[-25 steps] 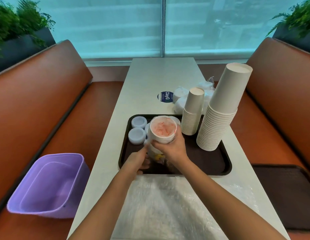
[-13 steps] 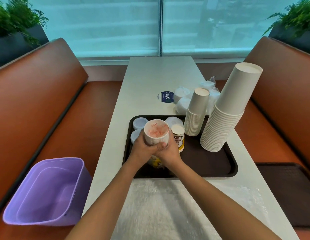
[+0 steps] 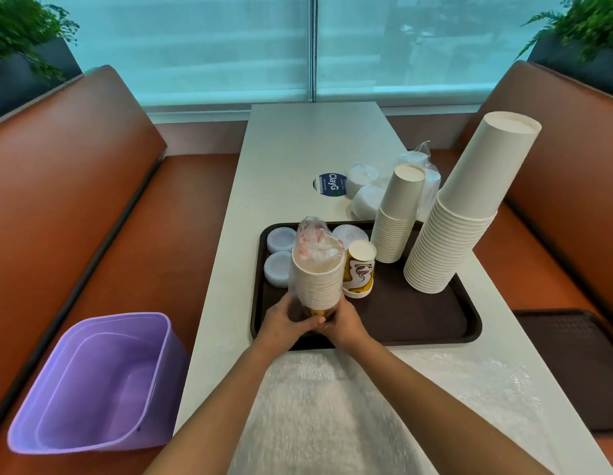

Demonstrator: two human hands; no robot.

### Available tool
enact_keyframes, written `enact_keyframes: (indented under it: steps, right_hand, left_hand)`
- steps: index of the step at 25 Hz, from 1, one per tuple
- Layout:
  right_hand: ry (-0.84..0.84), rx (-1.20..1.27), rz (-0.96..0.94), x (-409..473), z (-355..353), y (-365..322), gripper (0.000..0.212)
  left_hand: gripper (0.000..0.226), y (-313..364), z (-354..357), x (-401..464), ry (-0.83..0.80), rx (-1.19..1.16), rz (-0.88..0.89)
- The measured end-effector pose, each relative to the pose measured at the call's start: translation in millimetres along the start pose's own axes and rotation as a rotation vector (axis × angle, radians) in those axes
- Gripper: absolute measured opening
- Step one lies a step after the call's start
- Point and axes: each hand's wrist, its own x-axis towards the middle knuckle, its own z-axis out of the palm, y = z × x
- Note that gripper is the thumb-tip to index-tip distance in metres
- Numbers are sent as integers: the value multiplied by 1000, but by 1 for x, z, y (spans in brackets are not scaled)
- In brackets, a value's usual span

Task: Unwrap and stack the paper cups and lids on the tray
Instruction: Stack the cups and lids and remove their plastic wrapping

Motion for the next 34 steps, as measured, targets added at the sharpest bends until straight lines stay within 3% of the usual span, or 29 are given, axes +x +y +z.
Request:
enact_keyframes:
  steps: [2, 4, 6, 9, 13, 18, 22, 25, 27, 29, 32, 34]
  right_hand:
    - [9, -35, -66, -8, 1, -5, 84]
    - [129, -28, -180, -22, 3, -17, 88]
    - [272, -71, -295, -28, 2, -35, 97]
    - [228, -43, -275, -11, 0, -59, 105]
    - [169, 65, -167, 0, 6, -33, 84]
    - [-5, -61, -77, -15, 5, -1, 81]
    - [154, 36, -264, -17, 0, -30, 95]
    - [203, 61, -241, -8, 5, -48, 93]
    - [208, 81, -186, -6, 11, -42, 81]
    - [223, 101, -145, -9, 14, -30, 76]
    - [189, 71, -108, -8, 14, -17, 78]
    - [117, 26, -43, -8, 13, -7, 79]
  left_hand:
    - [80, 5, -12, 0, -63, -33, 25]
    - [109, 25, -27, 0, -38, -158, 133]
    - [122, 53, -33, 1, 23, -260, 257]
    - [118, 78, -19, 4, 25, -342, 292]
    - [75, 41, 2, 5, 112, -208, 153]
    - [59, -7, 2, 0, 20, -84, -43]
    - [61, -6, -1, 1, -19, -43, -47]
    - [51, -3, 3, -2, -11, 39, -23]
    - [54, 1, 0, -5, -73, 112, -31]
    - [69, 6, -9, -4, -145, 35, -24]
    - [100, 25, -18, -5, -48, -135, 126]
    - [92, 41, -15, -2, -13, -198, 167]
